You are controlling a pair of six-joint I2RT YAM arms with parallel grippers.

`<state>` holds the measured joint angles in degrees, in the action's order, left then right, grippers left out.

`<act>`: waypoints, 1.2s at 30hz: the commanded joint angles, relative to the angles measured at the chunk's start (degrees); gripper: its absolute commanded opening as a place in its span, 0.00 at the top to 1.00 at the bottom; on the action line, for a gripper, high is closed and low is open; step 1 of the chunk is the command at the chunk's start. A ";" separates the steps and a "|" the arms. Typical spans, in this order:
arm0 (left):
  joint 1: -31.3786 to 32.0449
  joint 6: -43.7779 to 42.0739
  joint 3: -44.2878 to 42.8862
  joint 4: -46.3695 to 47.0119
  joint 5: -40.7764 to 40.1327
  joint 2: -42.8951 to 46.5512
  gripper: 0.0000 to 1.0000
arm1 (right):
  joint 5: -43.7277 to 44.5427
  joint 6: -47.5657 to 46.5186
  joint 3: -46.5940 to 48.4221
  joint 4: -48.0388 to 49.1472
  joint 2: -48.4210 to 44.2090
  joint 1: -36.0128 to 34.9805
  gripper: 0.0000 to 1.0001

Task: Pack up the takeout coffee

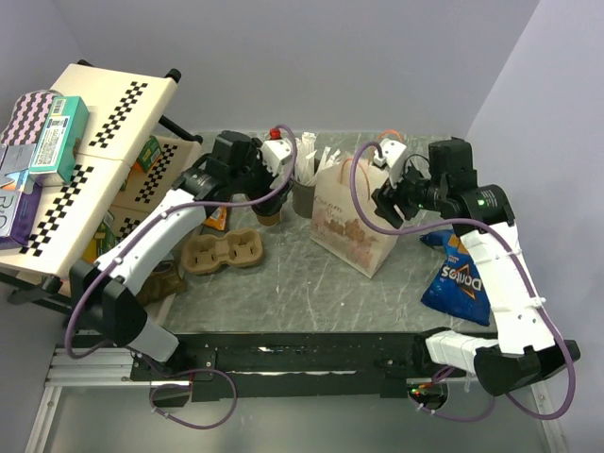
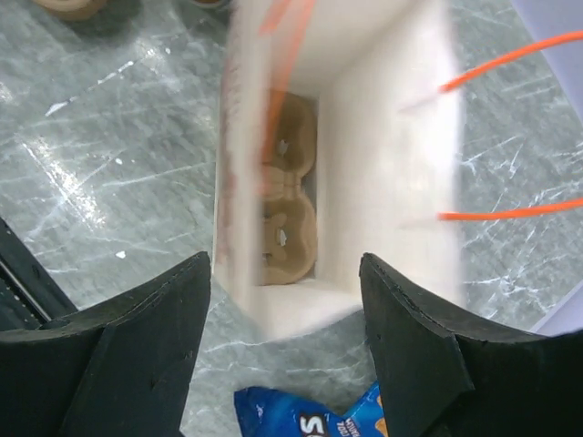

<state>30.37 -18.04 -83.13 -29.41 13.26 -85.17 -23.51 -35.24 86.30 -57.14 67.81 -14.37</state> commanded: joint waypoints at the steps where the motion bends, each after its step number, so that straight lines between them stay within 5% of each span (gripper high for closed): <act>1: -0.66 1.44 -5.10 -1.61 0.11 -4.02 0.01 | -1.53 -0.26 -3.32 4.22 -3.02 1.45 0.27; 11: -3.74 1.52 -16.70 -13.74 3.51 -14.94 0.02 | -7.07 13.79 1.05 12.59 -6.20 4.78 0.27; 31: -5.15 -12.89 -38.58 -36.41 1.16 -34.09 0.01 | -8.66 11.78 3.52 11.62 -4.71 6.72 0.27; 36: -5.15 -12.54 -37.20 -37.13 1.60 -35.07 0.01 | -8.75 11.43 2.91 11.35 -4.79 7.16 0.27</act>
<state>25.30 -29.41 -119.39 -63.24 14.87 -120.27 -30.94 -24.69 88.18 -46.35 63.61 -7.88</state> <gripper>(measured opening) 0.994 0.733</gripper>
